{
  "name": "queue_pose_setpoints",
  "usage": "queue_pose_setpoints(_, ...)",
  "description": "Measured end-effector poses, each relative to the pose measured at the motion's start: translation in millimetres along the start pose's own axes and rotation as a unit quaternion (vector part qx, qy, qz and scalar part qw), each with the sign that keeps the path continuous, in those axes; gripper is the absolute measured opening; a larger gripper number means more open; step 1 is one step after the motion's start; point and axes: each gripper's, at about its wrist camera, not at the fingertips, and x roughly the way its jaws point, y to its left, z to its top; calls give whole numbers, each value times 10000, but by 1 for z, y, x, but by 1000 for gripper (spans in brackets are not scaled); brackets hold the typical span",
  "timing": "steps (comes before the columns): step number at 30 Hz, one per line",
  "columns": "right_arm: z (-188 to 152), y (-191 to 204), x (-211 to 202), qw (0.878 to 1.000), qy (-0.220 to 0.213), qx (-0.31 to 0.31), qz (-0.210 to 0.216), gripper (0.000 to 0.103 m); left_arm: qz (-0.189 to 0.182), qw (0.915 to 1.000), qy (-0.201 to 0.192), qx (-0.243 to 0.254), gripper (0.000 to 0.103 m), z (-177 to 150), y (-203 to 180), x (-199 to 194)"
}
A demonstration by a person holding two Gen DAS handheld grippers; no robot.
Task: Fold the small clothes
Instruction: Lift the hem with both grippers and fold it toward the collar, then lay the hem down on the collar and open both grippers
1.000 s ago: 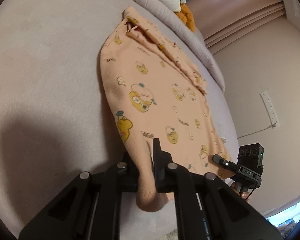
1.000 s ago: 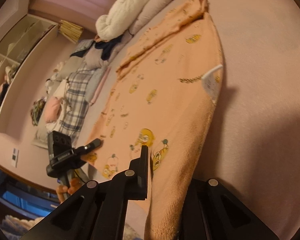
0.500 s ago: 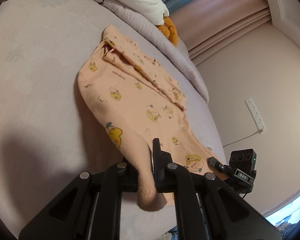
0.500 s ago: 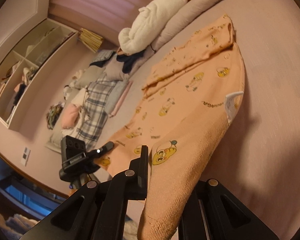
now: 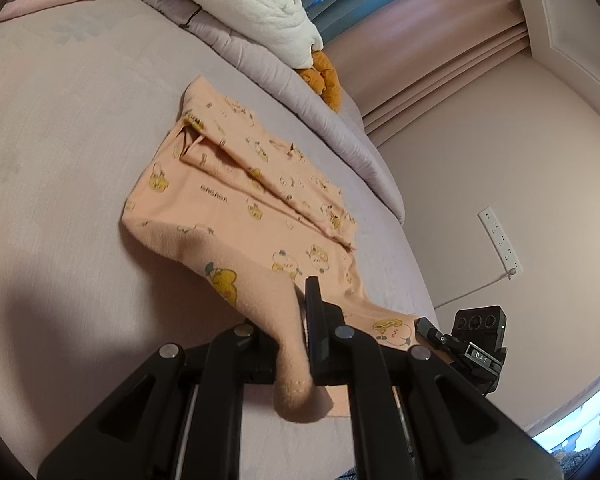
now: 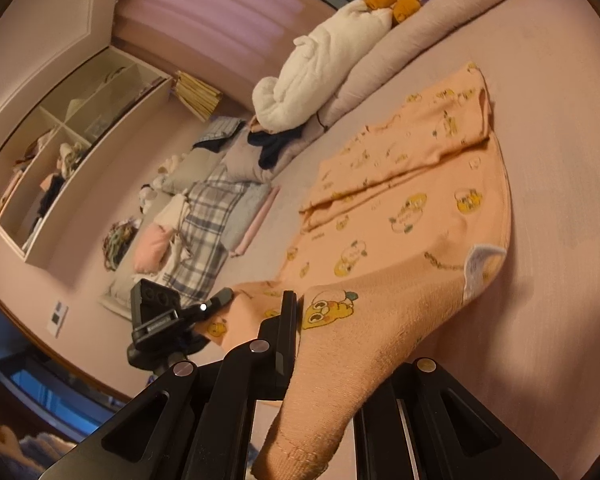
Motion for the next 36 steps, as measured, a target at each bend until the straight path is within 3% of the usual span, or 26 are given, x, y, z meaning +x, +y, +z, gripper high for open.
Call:
queue_pose_setpoints(19,58,-17,10,9993,-299,-51,-205,10,-93,9998,-171,-93,7,59,2,38)
queue_pose_setpoints(28,124,-41,39,9978,-469,101,-464,10,11,9995,-223,-211,7,120,12,74)
queue_pose_setpoints(36,190,-91,79,9938,-347,693,-803,10,552,9974,-16,-455,7,184,38,133)
